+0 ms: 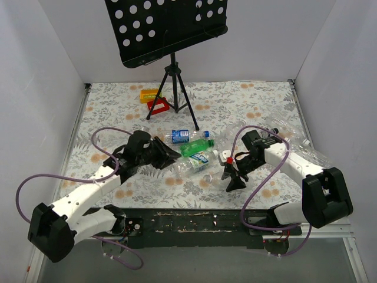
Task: Unscrew the bottle caps
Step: Place the bottle cap at the center of the board.
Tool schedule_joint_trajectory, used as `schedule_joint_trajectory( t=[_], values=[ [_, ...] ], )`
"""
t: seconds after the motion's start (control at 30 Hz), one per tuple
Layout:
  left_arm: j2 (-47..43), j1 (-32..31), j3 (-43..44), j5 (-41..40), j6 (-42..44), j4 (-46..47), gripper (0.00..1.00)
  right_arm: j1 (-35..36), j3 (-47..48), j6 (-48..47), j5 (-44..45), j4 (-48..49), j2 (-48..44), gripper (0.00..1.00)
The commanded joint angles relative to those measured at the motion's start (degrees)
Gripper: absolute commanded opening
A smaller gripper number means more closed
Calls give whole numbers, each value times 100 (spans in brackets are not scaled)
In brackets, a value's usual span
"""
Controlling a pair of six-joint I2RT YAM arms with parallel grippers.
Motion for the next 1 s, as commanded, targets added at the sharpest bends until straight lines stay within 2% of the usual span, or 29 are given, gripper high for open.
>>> schedule_joint_trajectory(
  t=[0.0, 0.07, 0.2, 0.3, 0.5, 0.53, 0.57, 0.67, 0.73, 0.87, 0.93, 0.97],
  values=[
    [-157, 1263, -242, -906, 658, -313, 0, -8, 36, -21, -45, -169, -156, 5],
    [123, 2203, -296, -862, 903, -85, 0, 0, 36, -21, -45, -160, -156, 5],
    [1229, 3426, 107, -871, 1185, 232, 0, 0, 36, -21, -54, -178, -208, 5],
    [2310, 3989, 774, -968, 1370, 250, 0, -8, 45, -30, -71, -178, -226, 5],
    [4244, 4272, 2453, -1494, 1801, -188, 0, 0, 36, -74, -106, -222, -331, 5],
    [4517, 4298, 2673, -1521, 1836, -268, 9, -8, 28, -56, -115, -213, -357, 5],
    [4781, 4325, 2893, -1504, 1862, -355, 14, -8, 27, -65, -115, -204, -366, 5],
    [5283, 4378, 3421, -1408, 1880, -514, 22, -8, 36, -56, -98, -222, -358, 5],
    [5442, 4387, 3632, -1372, 1880, -558, 38, 0, 27, -65, -98, -222, -358, 5],
    [5241, 4387, 3765, -1416, 2003, -559, 69, -17, 27, -47, -80, -213, -349, 5],
    [4917, 4387, 3634, -1442, 2126, -497, 78, -17, 27, -56, -80, -213, -340, 5],
    [4689, 4387, 3529, -1434, 2231, -462, 79, -17, 36, -47, -71, -213, -340, 5]
  ],
)
